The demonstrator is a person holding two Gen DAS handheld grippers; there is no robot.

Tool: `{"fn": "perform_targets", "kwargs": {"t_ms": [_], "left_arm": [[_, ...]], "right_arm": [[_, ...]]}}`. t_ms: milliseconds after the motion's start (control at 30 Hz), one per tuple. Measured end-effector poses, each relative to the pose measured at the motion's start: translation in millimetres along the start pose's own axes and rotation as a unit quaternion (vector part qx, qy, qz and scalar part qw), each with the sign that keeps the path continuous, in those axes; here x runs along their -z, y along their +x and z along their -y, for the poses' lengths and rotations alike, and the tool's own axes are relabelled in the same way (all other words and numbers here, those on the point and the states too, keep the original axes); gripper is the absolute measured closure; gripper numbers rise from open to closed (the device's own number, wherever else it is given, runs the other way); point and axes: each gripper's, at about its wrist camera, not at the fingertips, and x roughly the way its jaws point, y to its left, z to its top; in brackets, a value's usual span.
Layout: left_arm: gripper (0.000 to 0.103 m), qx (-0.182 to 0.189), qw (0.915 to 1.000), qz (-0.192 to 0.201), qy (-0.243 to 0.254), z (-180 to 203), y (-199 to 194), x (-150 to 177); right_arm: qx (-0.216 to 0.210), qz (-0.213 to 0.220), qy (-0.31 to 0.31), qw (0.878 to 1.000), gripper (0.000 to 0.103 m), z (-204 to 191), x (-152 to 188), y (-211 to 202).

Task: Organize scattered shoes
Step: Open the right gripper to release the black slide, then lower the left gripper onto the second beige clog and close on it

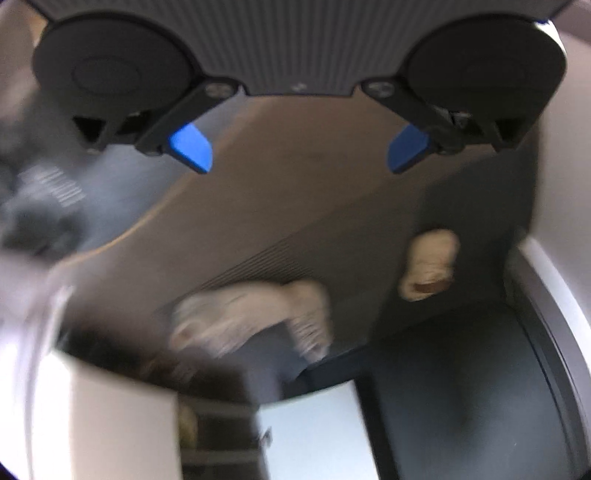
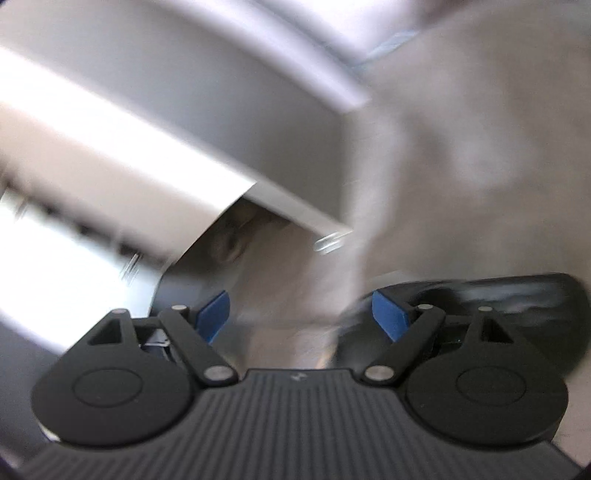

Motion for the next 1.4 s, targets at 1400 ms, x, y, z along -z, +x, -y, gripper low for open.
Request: {"fn": "perform_targets", "kwargs": {"t_ms": [1400], "left_arm": [[0.016, -0.088, 0.9689, -0.208, 0.102, -175, 467, -284]], "right_arm": [[-0.062, -0.388, -0.323, 0.861, 0.017, -160, 258, 77]]}}
